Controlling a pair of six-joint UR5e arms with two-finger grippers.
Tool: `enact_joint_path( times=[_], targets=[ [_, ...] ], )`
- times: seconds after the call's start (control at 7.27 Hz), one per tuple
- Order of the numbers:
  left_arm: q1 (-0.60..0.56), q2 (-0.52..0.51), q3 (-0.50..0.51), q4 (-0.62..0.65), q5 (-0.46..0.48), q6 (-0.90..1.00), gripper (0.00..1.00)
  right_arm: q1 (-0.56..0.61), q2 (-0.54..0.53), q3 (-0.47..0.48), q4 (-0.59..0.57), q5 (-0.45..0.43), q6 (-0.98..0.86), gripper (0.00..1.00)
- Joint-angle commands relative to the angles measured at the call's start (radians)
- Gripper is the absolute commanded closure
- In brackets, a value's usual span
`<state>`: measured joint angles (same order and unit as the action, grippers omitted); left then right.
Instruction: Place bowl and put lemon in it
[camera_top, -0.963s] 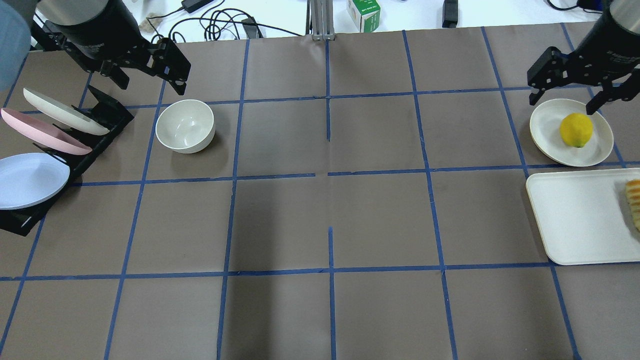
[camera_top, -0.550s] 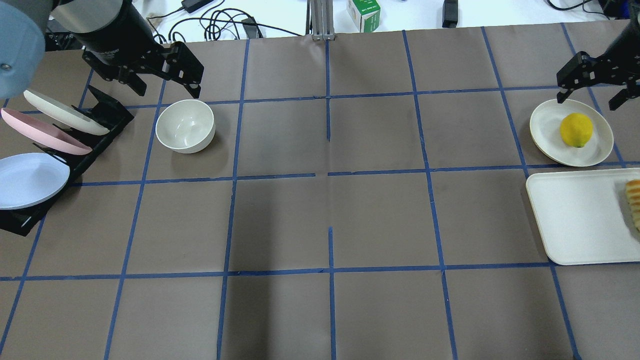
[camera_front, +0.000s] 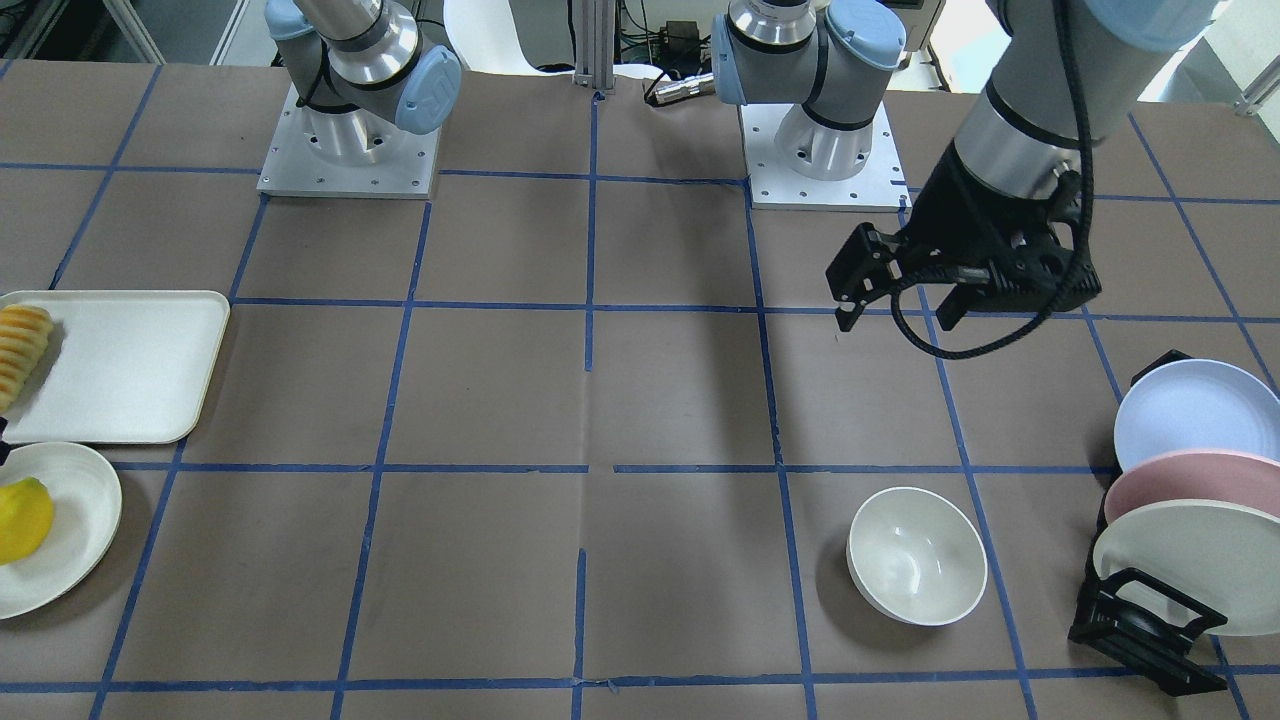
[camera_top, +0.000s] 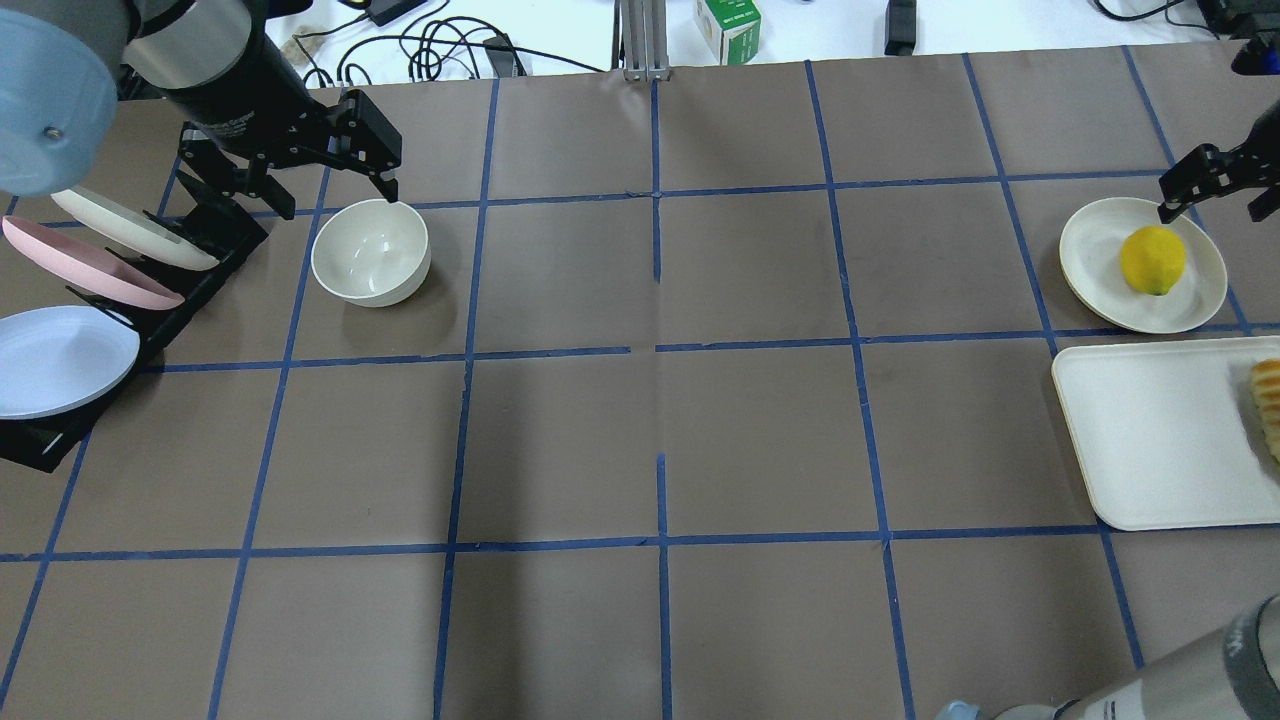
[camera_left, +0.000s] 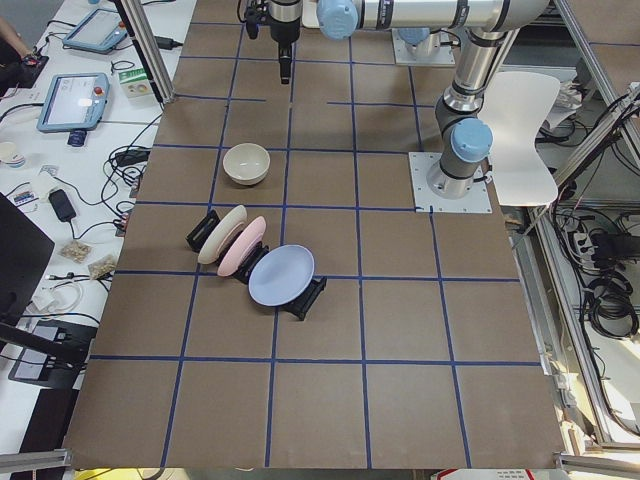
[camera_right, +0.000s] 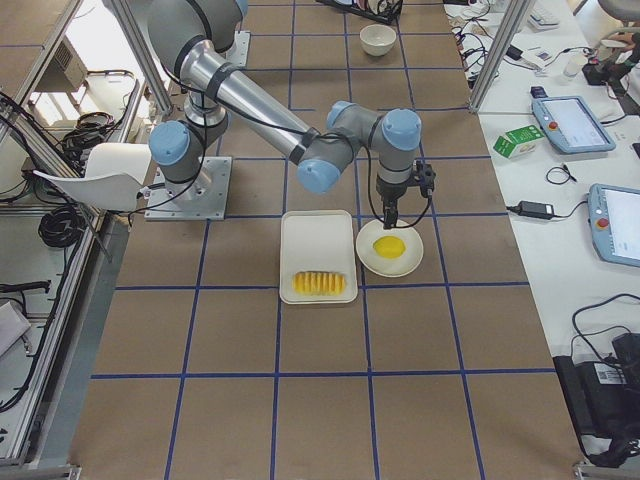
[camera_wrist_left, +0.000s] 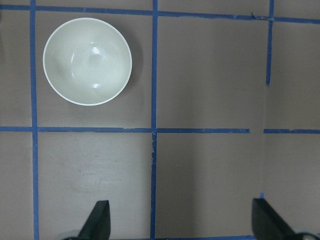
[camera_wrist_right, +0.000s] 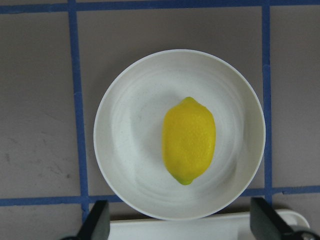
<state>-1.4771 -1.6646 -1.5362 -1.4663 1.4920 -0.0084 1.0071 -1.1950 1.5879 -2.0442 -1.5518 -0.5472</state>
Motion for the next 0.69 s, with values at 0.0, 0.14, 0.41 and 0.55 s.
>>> enact_joint_path(
  times=[0.0, 0.14, 0.41, 0.55],
  targets=[
    [0.088, -0.082, -0.074, 0.161, 0.089, 0.113, 0.0, -0.008, 0.06, 0.0, -0.059, 0.001, -0.051, 0.0],
    [0.102, -0.142, -0.112, 0.305, 0.135, 0.123, 0.0, -0.008, 0.066, 0.003, -0.059, 0.006, -0.05, 0.0],
    [0.115, -0.291, -0.113, 0.492, 0.136, 0.137, 0.0, -0.008, 0.106, -0.002, -0.086, 0.004, -0.054, 0.0],
    [0.121, -0.335, -0.105, 0.501, 0.134, 0.196, 0.0, -0.008, 0.117, -0.002, -0.124, 0.003, -0.084, 0.0]
  ],
)
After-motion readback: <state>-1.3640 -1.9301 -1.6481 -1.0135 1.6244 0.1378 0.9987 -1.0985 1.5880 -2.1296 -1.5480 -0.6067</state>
